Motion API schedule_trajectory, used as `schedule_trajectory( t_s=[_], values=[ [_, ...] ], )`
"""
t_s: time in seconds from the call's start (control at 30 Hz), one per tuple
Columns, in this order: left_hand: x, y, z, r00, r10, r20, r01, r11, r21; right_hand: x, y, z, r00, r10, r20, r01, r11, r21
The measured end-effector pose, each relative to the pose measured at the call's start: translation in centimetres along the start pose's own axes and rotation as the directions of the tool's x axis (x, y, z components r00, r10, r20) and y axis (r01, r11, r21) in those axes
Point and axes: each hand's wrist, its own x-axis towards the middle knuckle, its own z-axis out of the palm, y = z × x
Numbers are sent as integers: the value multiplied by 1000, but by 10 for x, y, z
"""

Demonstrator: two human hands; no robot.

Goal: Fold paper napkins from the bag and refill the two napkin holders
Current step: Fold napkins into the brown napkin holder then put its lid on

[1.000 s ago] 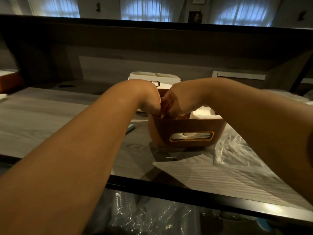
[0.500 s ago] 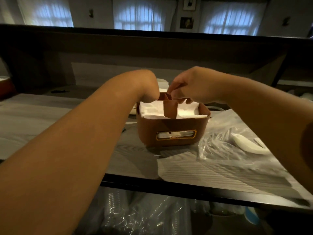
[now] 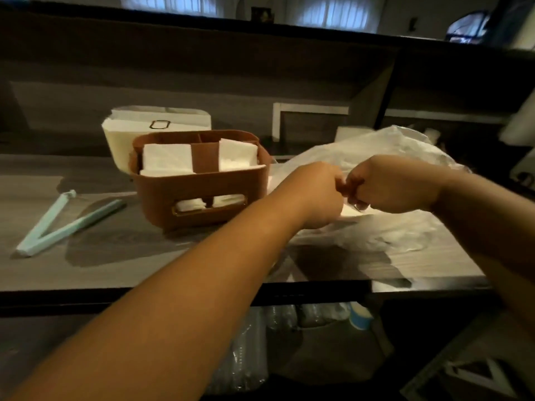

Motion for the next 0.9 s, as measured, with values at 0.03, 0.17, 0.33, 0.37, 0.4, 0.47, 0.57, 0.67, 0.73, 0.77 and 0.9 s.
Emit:
schedule_trajectory(
  t_s=[0.03,0.17,0.33,0.37,0.4,0.47,0.57,0.67,0.73,0.77,0.9],
  values=[
    [7,-2,13,1000,-6,3,6,1000,-15,2,11,7,1000,12,-7,-13,998,-67],
    [25,-17,49,994,-62,-93,57,997,-58,9,34,25,996,83,-39,-87,990,-115],
    [29,-32,56,994,36,-108,-45,996,-77,12,29,25,989,-20,148,42,988,-146],
    [29,-34,56,996,32,-82,-37,997,-66,12,28,25,986,-34,161,58,987,-150],
    [29,-36,57,998,25,-52,-28,998,-49,12,26,25,985,-45,167,72,984,-161],
    [31,-38,58,1000,19,-12,-19,1000,-21,11,24,26,985,-53,166,79,984,-158],
    [32,-41,58,1000,-2,23,3,1000,-20,7,19,26,982,-50,181,80,984,-157],
    [32,-42,58,999,-9,44,10,1000,-27,8,19,28,989,-12,144,36,986,-160],
    [31,-42,58,999,-13,52,15,999,-34,11,21,29,997,21,70,-11,992,-129],
    [31,-43,57,998,-14,55,16,999,-38,12,23,31,998,33,45,-28,994,-105],
    [31,-45,56,999,6,39,-4,999,-42,16,34,35,998,56,-40,-57,998,-24]
  ],
)
